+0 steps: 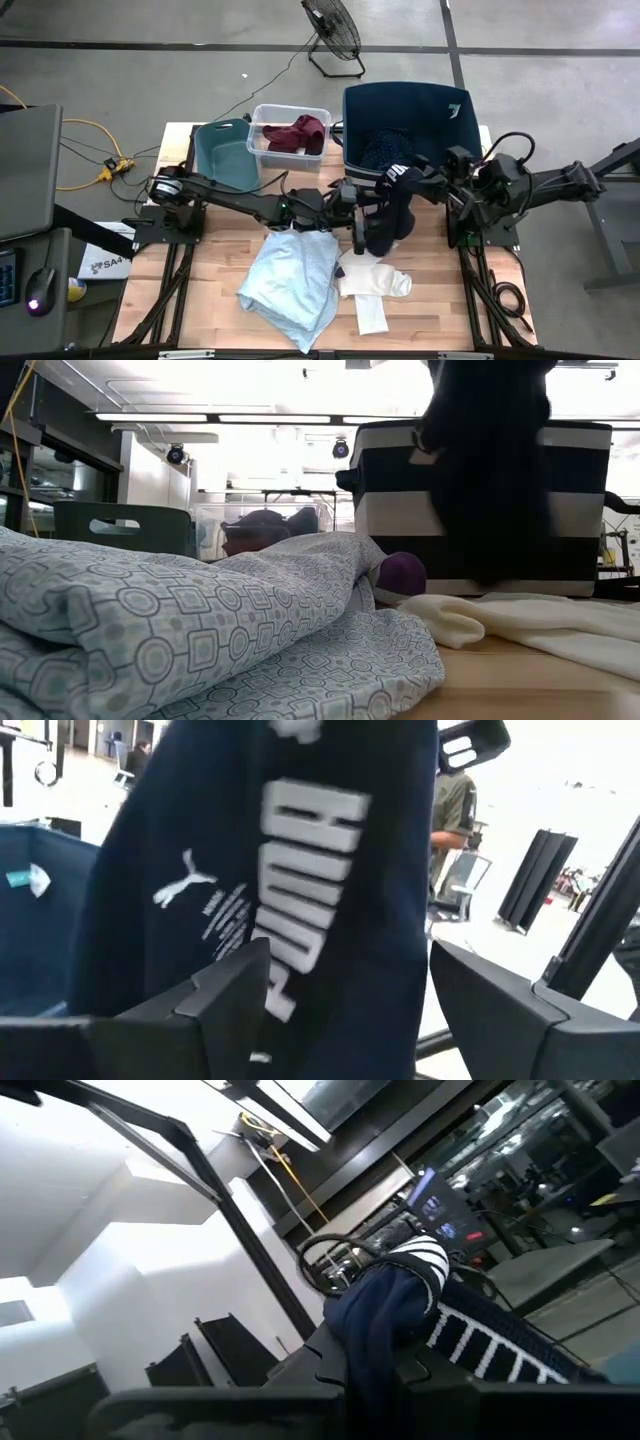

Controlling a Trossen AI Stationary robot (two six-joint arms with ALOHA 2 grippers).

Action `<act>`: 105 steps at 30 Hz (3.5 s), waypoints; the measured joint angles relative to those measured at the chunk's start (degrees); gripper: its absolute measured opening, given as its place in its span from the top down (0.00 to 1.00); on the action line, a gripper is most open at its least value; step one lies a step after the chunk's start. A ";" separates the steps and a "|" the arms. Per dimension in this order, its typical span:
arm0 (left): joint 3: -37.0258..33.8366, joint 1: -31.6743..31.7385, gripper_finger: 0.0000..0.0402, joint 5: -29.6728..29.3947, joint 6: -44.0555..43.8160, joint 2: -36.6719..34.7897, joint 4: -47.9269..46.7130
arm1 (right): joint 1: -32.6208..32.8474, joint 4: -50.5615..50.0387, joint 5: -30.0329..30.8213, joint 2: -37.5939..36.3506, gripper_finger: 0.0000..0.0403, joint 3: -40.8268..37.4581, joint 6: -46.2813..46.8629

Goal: Pick & Place Cloths
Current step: Put the blue boxer shorts into the transparent bin

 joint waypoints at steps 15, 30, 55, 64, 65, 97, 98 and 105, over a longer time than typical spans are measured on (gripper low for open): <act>0.79 0.44 0.33 -4.38 2.45 0.26 -1.23 | -0.96 0.27 -1.20 0.80 0.99 0.00 0.60; 0.85 0.81 0.33 -3.91 2.82 0.26 0.12 | -0.94 6.37 -9.73 6.90 0.99 0.02 4.74; 0.96 0.72 0.99 -3.65 2.82 -1.98 -3.94 | -0.89 7.43 -12.22 6.16 0.92 0.01 4.12; 0.96 0.70 1.00 -3.88 3.99 -5.39 -14.73 | -0.47 7.53 -13.09 2.40 0.54 0.00 -2.59; 0.96 0.72 1.00 -3.96 4.76 -5.98 -16.40 | -0.46 6.74 -12.54 1.82 0.49 0.00 -3.60; 0.92 19.30 1.00 -15.76 47.93 -33.00 -39.79 | -0.41 -12.36 18.25 -1.86 0.33 0.02 -5.84; 0.92 20.97 1.00 -14.60 49.79 -33.00 -39.67 | -0.41 -12.36 18.25 -1.62 0.33 0.02 -5.78; 0.90 33.08 1.00 -5.08 56.62 -31.70 -39.71 | -0.41 -12.38 18.25 -0.17 0.33 0.02 -4.31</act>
